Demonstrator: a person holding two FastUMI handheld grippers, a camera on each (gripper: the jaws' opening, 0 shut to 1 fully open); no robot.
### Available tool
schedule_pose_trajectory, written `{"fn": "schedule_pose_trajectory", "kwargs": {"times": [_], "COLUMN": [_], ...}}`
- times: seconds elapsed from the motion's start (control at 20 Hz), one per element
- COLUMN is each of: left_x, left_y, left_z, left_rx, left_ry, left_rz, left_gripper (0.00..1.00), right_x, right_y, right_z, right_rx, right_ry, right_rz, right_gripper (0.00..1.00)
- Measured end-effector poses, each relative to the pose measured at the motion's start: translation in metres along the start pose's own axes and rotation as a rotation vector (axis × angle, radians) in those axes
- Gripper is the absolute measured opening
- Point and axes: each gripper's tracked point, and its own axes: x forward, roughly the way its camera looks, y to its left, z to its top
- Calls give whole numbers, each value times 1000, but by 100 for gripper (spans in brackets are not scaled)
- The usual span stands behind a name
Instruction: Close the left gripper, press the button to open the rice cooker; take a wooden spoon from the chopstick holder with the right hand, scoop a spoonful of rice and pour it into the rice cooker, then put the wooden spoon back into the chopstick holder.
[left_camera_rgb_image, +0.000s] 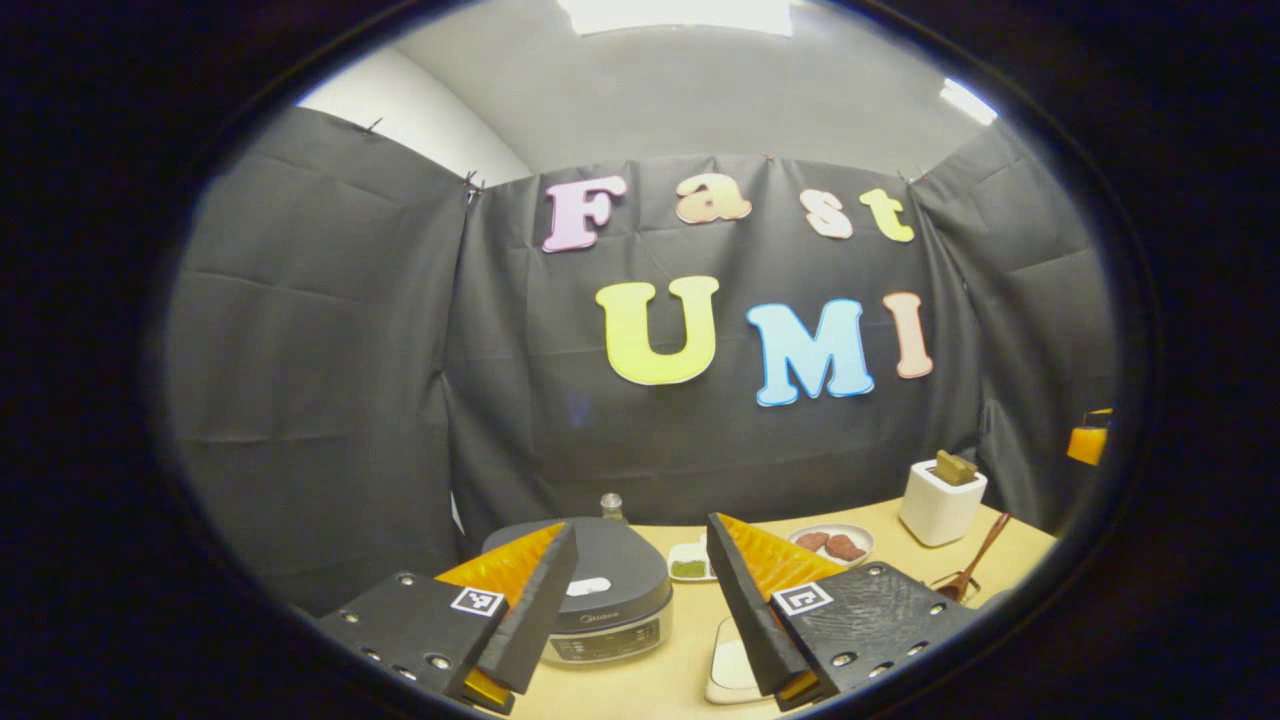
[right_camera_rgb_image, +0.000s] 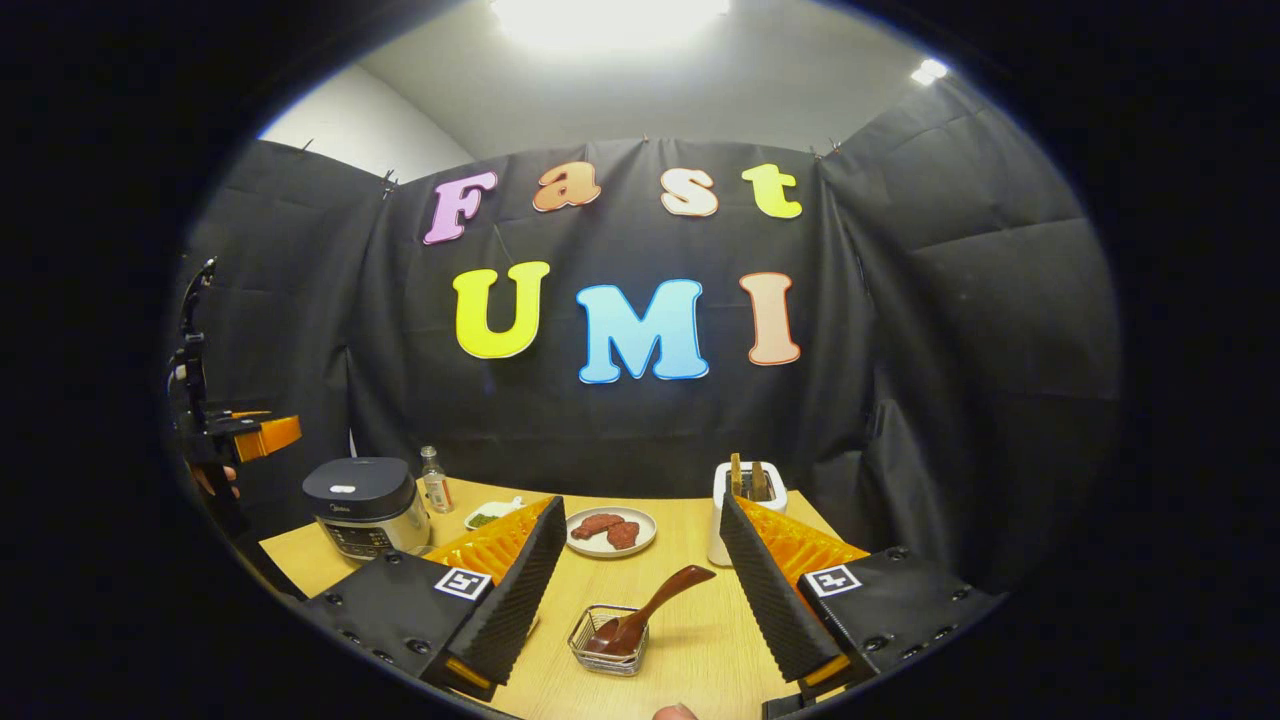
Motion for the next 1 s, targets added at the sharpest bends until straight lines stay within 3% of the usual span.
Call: {"fn": "schedule_pose_trajectory", "kwargs": {"times": [0.65,1.0], "left_x": [-93,-126], "left_y": [20,37], "left_z": [29,40], "left_rx": [17,15], "left_ry": [-54,-88], "left_rz": [-80,-80], "left_gripper": [81,82], "right_x": [-55,-75], "right_y": [56,77], "right_z": [23,32], "right_rx": [6,-25], "right_ry": [-63,-93], "right_rz": [-20,-21], "right_gripper": [98,98]}}
